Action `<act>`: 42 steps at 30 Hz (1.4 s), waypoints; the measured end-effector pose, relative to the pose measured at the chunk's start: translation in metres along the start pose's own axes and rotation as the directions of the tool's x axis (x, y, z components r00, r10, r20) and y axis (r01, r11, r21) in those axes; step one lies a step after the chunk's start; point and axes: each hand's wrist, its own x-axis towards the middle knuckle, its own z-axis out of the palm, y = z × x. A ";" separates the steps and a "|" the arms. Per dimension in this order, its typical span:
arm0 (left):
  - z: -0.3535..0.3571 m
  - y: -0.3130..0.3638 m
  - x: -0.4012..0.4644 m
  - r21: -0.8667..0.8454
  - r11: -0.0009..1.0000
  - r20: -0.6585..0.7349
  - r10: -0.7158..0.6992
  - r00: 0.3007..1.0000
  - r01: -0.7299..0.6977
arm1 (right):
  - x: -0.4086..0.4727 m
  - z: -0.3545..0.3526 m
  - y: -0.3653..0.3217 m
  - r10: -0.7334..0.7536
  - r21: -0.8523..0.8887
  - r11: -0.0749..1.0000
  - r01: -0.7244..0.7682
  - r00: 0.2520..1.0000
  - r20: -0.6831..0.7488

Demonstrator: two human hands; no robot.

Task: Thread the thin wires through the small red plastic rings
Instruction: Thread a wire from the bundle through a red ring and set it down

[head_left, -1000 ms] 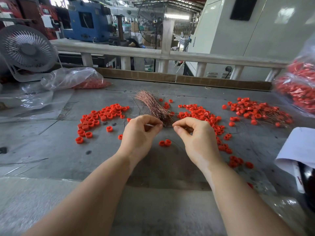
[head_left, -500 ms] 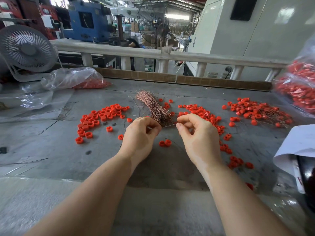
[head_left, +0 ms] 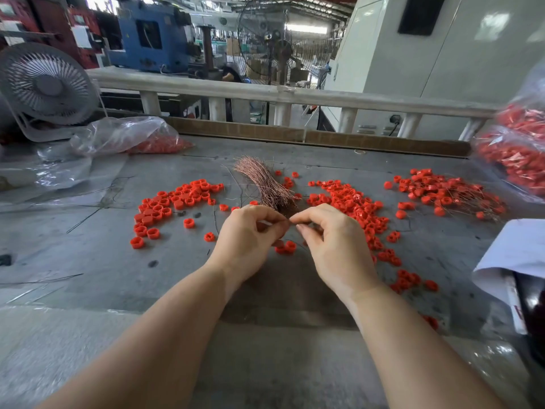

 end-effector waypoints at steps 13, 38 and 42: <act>-0.003 0.005 -0.003 -0.460 0.883 0.087 -0.055 0.995 0.089 | 0.004 -0.003 0.002 0.084 0.106 0.992 -0.068 0.985 -0.148; -0.003 0.002 -0.001 -0.519 0.854 0.071 0.012 0.997 0.026 | 0.005 -0.002 0.004 0.069 0.137 0.989 -0.046 0.983 -0.168; -0.004 0.001 -0.001 -0.526 0.850 0.080 0.004 0.997 0.039 | 0.005 -0.003 0.002 0.082 0.138 0.989 -0.060 0.984 -0.161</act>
